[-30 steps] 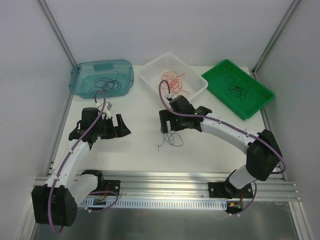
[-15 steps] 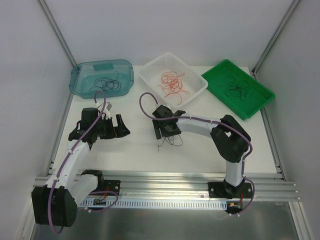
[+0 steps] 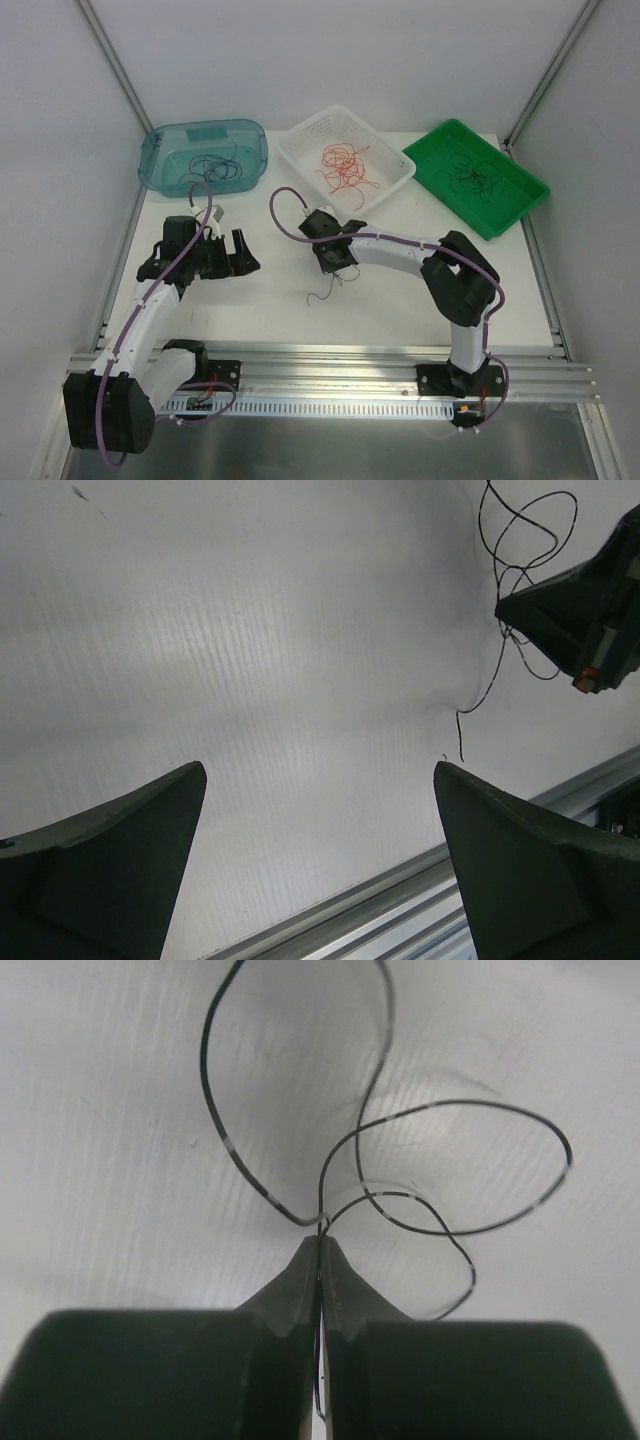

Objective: Untangle the cables

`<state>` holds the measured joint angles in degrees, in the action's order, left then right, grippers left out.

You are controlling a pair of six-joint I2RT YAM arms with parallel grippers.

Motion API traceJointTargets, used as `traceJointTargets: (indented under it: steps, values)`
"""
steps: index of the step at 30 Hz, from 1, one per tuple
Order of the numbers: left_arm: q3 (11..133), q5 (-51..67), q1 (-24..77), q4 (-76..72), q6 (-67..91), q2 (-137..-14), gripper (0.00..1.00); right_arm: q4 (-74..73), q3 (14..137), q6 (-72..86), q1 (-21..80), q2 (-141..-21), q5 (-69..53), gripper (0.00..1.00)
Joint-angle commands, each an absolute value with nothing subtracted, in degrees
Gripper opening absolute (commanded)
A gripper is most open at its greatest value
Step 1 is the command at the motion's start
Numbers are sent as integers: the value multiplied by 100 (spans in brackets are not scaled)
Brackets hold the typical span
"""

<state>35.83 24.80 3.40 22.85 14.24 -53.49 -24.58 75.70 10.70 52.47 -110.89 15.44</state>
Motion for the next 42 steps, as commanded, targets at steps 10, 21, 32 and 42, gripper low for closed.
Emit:
traceJointTargets:
  steps: [10,21,32,42]
  values:
    - [3700,2470,369,2259,1336,-5344,99,-3902,9078,-824,3773,-8307,2452,1]
    - [3674,2487,378,2250,1345,-5388,99,-2780,9817,-1169,819,-8428,1530,1]
    - [3691,2496,378,2250,1310,-5572,99,-1557,10107,-1116,-456,-10123,1468,1]
    - [3770,2549,378,2259,1257,-5924,99,-1845,11197,-914,-729,-11838,1283,29]
